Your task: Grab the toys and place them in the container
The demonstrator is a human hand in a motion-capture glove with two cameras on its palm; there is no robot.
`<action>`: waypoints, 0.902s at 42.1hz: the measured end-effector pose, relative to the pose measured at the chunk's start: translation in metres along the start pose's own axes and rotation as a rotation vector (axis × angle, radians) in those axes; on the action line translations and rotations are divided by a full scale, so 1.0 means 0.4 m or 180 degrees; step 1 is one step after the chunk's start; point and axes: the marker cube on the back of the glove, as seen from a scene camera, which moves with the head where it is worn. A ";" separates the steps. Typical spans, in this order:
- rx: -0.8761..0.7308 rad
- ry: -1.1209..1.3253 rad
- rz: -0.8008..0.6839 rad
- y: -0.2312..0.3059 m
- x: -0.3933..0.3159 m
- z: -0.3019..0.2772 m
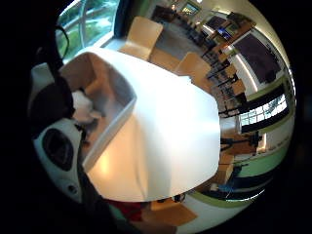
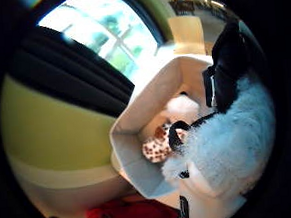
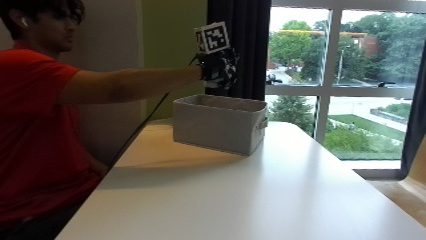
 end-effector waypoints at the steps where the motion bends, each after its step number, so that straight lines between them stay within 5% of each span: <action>1: 0.0009 0.0001 -0.0029 -0.005 -0.014 -0.002; 15: 0.0038 -0.0016 -0.0126 -0.048 -0.179 0.027; 25: -0.0682 -0.0326 -0.0295 -0.012 -0.167 0.048; 38: -0.0652 -0.0200 -0.0140 0.061 -0.093 0.061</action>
